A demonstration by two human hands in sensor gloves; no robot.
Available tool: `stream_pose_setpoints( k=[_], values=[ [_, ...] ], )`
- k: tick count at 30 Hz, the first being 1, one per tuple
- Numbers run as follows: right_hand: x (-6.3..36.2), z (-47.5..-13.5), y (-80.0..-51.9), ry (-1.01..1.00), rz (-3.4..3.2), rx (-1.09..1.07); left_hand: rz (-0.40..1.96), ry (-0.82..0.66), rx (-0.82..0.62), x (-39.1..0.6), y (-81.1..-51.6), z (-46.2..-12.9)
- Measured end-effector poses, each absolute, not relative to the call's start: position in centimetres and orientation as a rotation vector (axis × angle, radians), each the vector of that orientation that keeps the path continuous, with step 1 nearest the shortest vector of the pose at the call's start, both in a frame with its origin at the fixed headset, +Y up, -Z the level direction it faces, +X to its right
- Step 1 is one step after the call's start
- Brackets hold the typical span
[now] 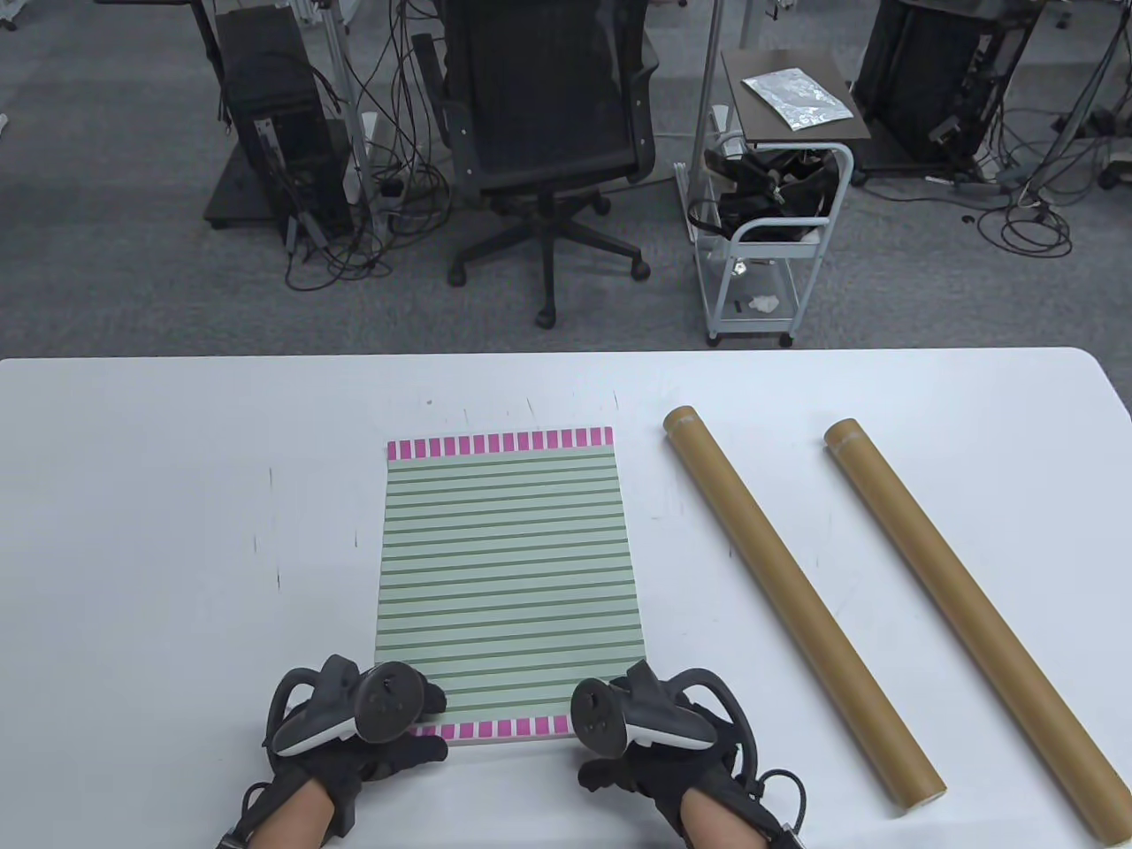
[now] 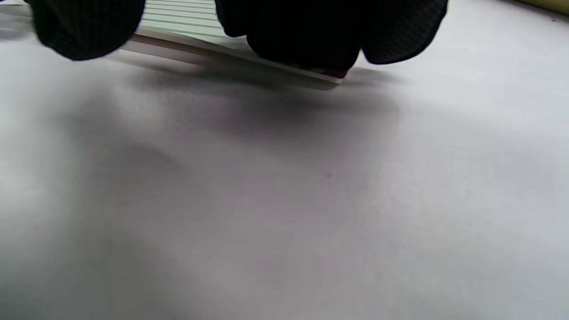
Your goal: Roll up mouse pads and store in mailing tubes
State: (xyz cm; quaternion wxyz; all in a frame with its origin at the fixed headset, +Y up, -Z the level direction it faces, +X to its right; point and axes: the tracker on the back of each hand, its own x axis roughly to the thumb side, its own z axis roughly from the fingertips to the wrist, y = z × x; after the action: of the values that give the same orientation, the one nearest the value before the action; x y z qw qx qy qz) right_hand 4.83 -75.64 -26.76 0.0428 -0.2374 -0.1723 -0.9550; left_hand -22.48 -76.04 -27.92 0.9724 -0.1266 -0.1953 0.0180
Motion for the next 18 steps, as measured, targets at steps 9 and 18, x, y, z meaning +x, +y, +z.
stream_pose_setpoints(
  k=[9,18],
  values=[
    [4.2,-26.7,-76.4,-0.309,-2.866,-0.66,-0.145,-0.43,-0.284,-20.1,-76.5,-27.3],
    [4.1,-26.6,-75.9,-0.103,-2.873,-0.673,-0.142,-0.429,-0.201,-19.8,-76.4,-27.1]
  ],
)
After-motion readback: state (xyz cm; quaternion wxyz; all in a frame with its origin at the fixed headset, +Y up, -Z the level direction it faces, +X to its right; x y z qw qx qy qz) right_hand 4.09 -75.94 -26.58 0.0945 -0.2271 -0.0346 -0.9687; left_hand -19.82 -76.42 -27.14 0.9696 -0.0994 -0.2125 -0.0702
